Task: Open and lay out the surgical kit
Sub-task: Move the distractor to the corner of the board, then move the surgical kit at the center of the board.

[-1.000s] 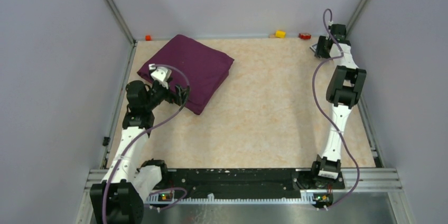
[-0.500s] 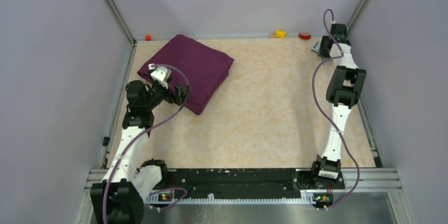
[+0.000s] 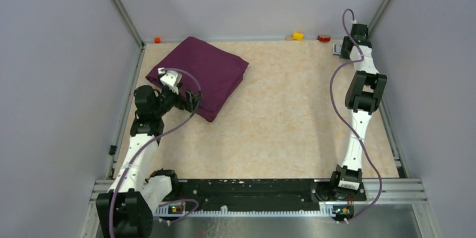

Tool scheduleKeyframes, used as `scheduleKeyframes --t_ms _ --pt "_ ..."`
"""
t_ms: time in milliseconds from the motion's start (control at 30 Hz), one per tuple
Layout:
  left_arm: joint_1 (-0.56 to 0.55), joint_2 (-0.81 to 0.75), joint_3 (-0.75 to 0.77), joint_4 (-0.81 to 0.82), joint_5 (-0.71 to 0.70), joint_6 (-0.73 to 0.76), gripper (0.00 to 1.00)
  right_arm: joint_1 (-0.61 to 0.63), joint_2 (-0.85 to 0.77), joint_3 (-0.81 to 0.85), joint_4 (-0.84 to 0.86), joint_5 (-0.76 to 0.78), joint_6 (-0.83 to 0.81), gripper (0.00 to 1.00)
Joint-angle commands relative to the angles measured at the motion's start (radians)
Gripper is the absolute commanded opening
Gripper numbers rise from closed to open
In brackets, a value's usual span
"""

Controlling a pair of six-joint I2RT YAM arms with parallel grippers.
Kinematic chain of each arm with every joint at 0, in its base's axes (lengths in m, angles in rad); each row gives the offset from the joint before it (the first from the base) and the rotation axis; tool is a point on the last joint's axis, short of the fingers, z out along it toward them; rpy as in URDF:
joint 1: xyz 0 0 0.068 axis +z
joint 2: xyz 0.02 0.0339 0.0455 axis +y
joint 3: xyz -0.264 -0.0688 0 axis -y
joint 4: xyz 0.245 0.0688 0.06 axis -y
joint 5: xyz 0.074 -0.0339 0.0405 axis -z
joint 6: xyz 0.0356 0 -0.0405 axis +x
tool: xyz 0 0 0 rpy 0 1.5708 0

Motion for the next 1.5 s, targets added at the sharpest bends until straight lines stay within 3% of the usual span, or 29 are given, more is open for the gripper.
scheduleKeyframes --t_ms 0,100,233,433,533,833,1067,1267,1467 --pt "0.009 -0.003 -0.007 0.065 -0.032 -0.018 0.99 -0.011 0.017 0.027 -0.016 0.018 -0.016 0.57" --pt "0.009 0.010 0.018 0.061 -0.142 -0.062 0.99 -0.011 -0.070 -0.063 0.015 -0.097 0.007 0.60" --pt "0.011 0.072 0.108 -0.012 -0.318 -0.106 0.99 -0.010 -0.279 -0.318 0.154 -0.231 0.061 0.70" --pt "0.025 0.267 0.303 -0.143 -0.430 -0.077 0.99 0.036 -0.572 -0.657 0.277 -0.376 0.099 0.77" --pt "0.052 0.387 0.399 -0.165 -0.434 -0.086 0.99 0.082 -0.670 -0.782 0.298 -0.447 0.137 0.84" --pt "0.172 0.802 0.762 -0.228 -0.296 -0.126 0.99 0.320 -0.827 -1.080 0.462 -0.650 0.384 0.89" --pt "0.230 1.022 0.977 -0.224 -0.223 -0.221 0.99 0.514 -0.814 -1.179 0.640 -0.766 0.552 0.89" --pt "0.268 1.171 1.049 -0.157 -0.098 -0.322 0.99 0.638 -0.780 -1.179 0.706 -0.824 0.606 0.89" --pt "0.277 1.254 1.037 -0.106 0.082 -0.419 0.99 0.659 -0.765 -1.169 0.728 -0.890 0.631 0.88"
